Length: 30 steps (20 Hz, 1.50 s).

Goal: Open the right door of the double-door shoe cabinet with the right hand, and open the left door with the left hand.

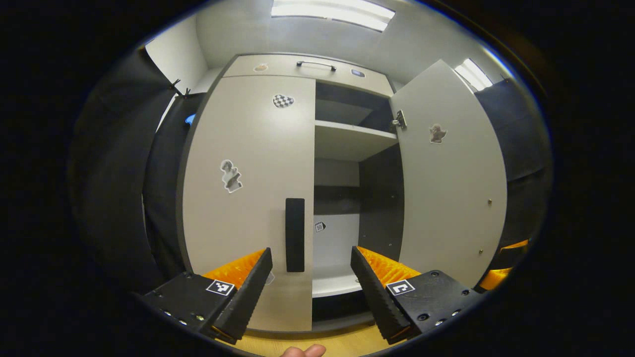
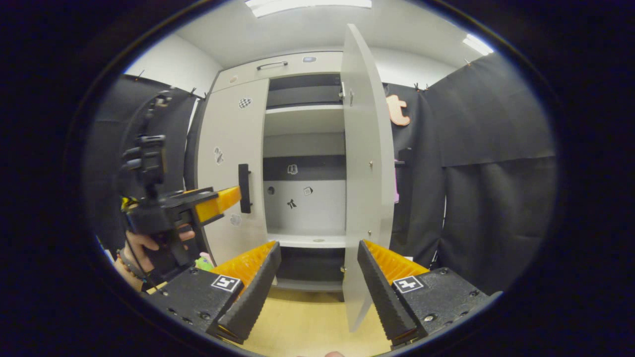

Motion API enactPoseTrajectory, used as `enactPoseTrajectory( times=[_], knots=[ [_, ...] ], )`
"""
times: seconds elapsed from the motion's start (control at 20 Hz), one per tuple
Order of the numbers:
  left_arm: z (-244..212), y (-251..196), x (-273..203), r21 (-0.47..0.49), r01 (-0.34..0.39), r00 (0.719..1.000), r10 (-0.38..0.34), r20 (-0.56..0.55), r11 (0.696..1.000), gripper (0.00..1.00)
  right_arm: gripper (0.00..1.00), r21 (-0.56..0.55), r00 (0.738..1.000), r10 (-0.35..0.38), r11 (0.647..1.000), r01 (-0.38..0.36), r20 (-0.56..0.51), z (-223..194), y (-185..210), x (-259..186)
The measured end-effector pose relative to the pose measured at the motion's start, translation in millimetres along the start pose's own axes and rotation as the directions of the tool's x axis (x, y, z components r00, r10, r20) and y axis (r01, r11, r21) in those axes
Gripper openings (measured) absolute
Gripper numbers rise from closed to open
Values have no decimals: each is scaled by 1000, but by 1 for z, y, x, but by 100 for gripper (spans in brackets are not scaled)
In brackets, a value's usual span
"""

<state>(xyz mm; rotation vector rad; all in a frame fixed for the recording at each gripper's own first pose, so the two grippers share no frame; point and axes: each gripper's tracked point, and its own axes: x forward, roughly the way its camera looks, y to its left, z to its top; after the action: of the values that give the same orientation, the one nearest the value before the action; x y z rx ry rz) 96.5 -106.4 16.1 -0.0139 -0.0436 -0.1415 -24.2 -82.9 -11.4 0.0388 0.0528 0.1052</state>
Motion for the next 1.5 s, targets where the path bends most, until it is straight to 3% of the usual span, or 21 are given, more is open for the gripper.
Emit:
enactPoseTrajectory(
  times=[0.45, 1.15, 1.2, 1.3, 1.35, 1.4, 1.45, 1.5],
  knots=[
    [-12, 8, 72, 62, -68, 997, 70, -31, 996, 96, 99, -75, 1000, 18, 997, -16, 22, -4, -3, 1],
    [-19, 20, 90, 20, -85, 994, 86, -62, 996, 93, 97, -30, 1000, -14, 999, 14, 1, -15, -14, 11],
    [-20, 25, 90, 23, -101, 993, 103, -62, 995, 89, 97, -30, 1000, -14, 999, 14, 4, -14, -15, 12],
    [-20, 35, 90, 38, -138, 988, 140, -65, 990, 71, 97, -33, 1000, -17, 999, 17, 10, -13, -16, 10],
    [-22, 38, 91, 25, -139, 988, 140, -69, 990, 39, 96, -32, 1000, -18, 999, 18, 9, -13, -17, 11],
    [-20, 37, 88, 16, -130, 989, 131, -63, 991, 20, 96, -28, 1000, -14, 1000, 14, 7, -14, -16, 13],
    [-22, 38, 89, 5, -123, 990, 123, -74, 992, 27, 98, -23, 1000, -8, 1000, 8, 5, -16, -15, 16],
    [-22, 37, 88, -6, -115, 991, 115, -74, 993, 23, 96, -17, 1000, -1, 1000, 1, 2, -17, -12, 18]
  ],
)
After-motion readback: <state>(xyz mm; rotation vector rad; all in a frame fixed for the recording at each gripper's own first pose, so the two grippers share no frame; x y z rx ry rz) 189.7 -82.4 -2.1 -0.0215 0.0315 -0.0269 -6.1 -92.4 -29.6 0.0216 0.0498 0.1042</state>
